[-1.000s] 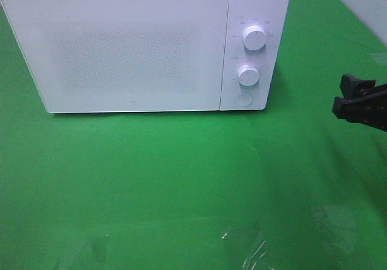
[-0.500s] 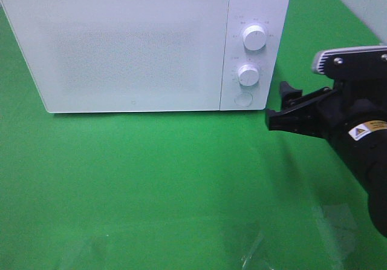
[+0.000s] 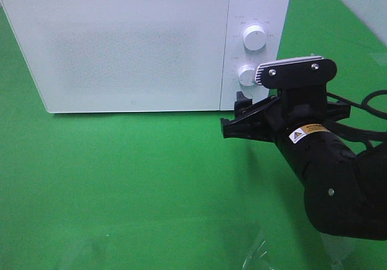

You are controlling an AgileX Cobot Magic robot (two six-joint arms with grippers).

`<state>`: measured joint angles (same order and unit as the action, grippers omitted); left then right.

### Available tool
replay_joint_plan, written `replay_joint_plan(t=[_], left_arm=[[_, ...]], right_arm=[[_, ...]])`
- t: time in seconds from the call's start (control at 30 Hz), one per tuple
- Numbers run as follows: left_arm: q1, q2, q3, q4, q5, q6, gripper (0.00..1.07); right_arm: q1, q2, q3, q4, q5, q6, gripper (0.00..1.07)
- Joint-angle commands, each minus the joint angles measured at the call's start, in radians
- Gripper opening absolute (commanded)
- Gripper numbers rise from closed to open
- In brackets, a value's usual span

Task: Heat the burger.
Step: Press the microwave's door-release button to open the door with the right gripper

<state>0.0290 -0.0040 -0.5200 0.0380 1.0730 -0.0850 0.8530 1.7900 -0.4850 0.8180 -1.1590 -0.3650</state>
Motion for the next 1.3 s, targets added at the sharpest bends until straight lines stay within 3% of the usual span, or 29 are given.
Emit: replay_joint_plan(t=[0.03,0.33,0.37,0.47,0.53,0.57,0.6,0.63,0.67,0.7,0.77,1.1,1.3], left_arm=[[0.001,-0.005,0.002,-0.005,-0.004,-0.002,0.97],[0.001,-0.005,0.002,-0.005,-0.004,-0.002,0.97],[0.001,-0.005,0.002,-0.005,-0.004,-0.002,0.97],[0.001,-0.005,0.002,-0.005,-0.004,-0.002,0.97],[0.001,-0.005,0.002,-0.005,-0.004,-0.002,0.97],[0.001,-0.005,0.002,-0.005,-0.004,-0.002,0.97],[0.001,-0.005,0.002,-0.005,-0.004,-0.002,0.97],[0.001,-0.005,0.002,-0.005,-0.004,-0.002,0.97],[0.001,-0.005,0.002,-0.005,-0.004,-0.002,0.97],[0.001,-0.005,0.002,-0.005,-0.004,-0.002,0.97],[0.001,-0.005,0.002,-0.005,-0.004,-0.002,0.97],[0.001,-0.005,0.002,-0.005,-0.004,-0.002,0.97],[0.001,-0.005,0.002,-0.005,-0.004,-0.002,0.97]], right_arm=[[0.002,0.004,-0.013,0.001,0.001,0.070,0.76],[0.002,0.004,-0.013,0.001,-0.001,0.580,0.62],[0.002,0.004,-0.013,0.001,0.007,0.740,0.55],[0.002,0.004,-0.013,0.001,0.021,0.885,0.47],[0.002,0.004,-0.013,-0.009,0.037,1.087,0.33],[0.002,0.004,-0.013,-0.009,0.037,1.087,0.33],[0.002,0.004,-0.013,-0.015,0.048,1.203,0.22],[0.002,0.004,-0.013,-0.015,0.048,1.203,0.22],[0.002,0.004,-0.013,-0.014,0.065,1.280,0.12],[0.002,0.004,-0.013,-0.014,0.065,1.280,0.12],[0.002,0.004,-0.013,0.005,0.107,1.398,0.00],[-0.024,0.027,-0.031,0.043,0.218,1.539,0.00],[-0.129,0.093,-0.121,-0.078,0.285,1.596,0.00]])
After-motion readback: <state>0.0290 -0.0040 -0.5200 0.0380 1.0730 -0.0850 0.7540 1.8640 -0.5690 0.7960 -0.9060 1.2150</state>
